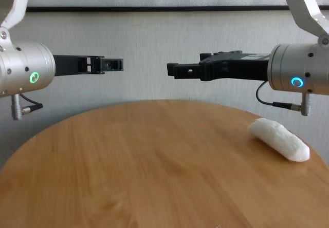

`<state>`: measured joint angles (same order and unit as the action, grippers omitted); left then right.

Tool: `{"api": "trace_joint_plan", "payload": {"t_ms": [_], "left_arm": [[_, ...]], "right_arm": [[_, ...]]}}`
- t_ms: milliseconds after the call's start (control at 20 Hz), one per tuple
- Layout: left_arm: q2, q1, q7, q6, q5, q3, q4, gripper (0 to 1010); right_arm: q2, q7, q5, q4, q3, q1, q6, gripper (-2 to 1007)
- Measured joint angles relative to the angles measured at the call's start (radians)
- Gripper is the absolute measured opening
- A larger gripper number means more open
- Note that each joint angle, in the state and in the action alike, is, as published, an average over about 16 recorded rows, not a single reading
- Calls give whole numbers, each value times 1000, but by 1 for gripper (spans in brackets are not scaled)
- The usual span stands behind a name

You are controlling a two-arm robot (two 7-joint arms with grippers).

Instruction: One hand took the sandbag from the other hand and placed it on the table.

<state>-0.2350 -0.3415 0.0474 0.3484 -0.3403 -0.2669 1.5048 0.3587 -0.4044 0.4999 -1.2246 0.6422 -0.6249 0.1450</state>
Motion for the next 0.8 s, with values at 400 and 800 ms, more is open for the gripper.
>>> {"api": "trace_joint_plan", "payload": {"t_ms": [400,800], "left_arm": [[0,1,-3,-2,0,-1,1,1000],[0,1,-4,-2,0,-1,2,1000]], "right_arm": [[0,1,1,2,0,-1,-1,1000],[0,2,2,3,0,-1,-1,1000]]}}
